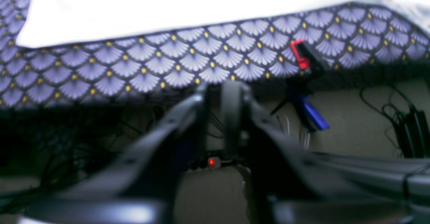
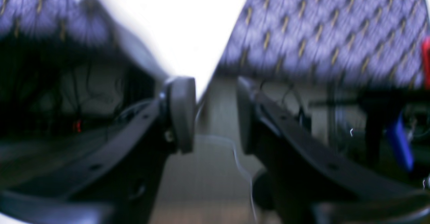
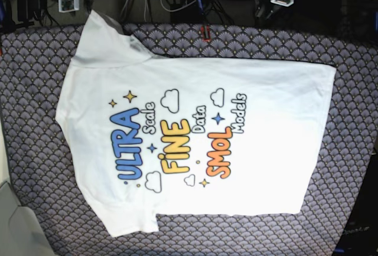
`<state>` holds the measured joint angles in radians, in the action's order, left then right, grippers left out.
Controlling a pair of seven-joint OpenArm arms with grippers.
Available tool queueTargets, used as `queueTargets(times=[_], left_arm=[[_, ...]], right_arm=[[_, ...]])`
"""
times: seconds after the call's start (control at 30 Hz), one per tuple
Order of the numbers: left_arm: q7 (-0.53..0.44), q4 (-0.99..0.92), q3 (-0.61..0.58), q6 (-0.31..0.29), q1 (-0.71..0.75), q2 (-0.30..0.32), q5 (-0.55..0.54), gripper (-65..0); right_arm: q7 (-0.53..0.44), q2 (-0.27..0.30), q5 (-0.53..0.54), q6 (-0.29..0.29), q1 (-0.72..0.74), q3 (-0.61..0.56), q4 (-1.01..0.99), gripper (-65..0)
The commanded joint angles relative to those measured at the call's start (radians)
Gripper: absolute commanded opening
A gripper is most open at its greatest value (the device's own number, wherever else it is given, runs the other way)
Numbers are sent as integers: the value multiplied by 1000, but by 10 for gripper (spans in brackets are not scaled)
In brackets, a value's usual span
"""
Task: Fold the T-shirt properly
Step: 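Move both grippers down to the shoulder corners beside the collar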
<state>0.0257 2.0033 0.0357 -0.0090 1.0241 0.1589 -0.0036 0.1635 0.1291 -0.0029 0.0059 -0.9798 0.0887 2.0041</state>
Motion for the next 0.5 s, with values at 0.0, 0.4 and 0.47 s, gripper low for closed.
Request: queueTargets(times=[0.0, 0.4, 0.47], left_arm=[[-33, 17, 11, 2, 5, 0, 1, -470], [66, 7, 198, -4, -115, -37, 1, -413], [70, 6, 214, -4, -133, -37, 1, -412]], right_arm=[[-18, 11, 1, 1, -3, 4, 17, -393], [193, 7, 146, 151, 261, 75, -9, -349], [250, 28, 222, 171, 301, 118, -24, -350]])
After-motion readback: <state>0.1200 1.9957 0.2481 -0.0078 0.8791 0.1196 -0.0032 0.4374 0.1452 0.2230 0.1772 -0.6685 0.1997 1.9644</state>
